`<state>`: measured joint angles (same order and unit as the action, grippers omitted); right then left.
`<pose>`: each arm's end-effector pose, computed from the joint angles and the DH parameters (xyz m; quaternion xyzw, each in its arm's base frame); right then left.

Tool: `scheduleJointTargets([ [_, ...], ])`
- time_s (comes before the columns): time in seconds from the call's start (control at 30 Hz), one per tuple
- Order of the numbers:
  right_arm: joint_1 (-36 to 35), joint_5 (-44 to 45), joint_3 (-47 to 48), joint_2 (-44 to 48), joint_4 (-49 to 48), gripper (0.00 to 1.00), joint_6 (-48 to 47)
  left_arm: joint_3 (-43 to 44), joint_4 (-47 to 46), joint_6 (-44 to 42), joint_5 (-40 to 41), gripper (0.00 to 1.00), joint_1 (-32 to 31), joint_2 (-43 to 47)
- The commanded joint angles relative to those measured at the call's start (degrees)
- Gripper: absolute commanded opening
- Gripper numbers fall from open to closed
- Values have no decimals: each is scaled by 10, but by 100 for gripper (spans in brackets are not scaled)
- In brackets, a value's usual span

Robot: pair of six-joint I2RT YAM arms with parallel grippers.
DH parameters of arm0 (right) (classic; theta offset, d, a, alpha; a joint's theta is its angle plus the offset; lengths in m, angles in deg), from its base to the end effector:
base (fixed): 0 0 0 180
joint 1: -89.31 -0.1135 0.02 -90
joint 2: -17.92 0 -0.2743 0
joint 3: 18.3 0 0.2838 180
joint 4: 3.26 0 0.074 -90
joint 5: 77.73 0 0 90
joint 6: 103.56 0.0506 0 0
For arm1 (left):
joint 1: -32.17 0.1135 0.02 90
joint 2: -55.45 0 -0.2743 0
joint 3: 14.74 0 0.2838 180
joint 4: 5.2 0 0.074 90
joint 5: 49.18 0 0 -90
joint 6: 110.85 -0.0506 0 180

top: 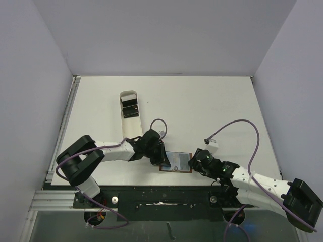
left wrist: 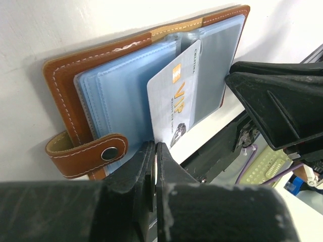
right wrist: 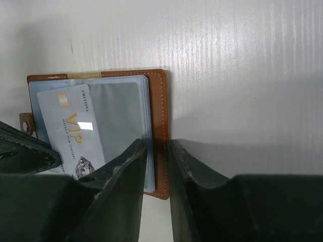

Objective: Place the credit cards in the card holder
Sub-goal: Insert the credit card into the card holder.

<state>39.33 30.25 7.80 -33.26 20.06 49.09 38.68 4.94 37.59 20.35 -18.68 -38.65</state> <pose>0.1317 0.1325 0.1156 0.1570 0.9116 0.2108 0.3161 0.1956 -0.2683 0.1080 -0.0019 0.9290 -0.3660 0.0544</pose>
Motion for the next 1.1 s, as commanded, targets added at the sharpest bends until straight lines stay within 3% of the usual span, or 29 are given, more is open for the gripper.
scheduleJointTargets([
  [0.0,-5,21,8,-7,-16,25,5,36,17,-30,-20,0,-1,1],
  [0.37,-6,18,6,-4,-31,25,5,73,9,-39,-35,0,-4,-51],
  [0.73,-4,47,15,13,2,24,-11,68,67,-103,-43,0,7,-27],
  [1.07,26,4,13,6,-25,24,-27,106,123,-169,-61,0,8,-46],
])
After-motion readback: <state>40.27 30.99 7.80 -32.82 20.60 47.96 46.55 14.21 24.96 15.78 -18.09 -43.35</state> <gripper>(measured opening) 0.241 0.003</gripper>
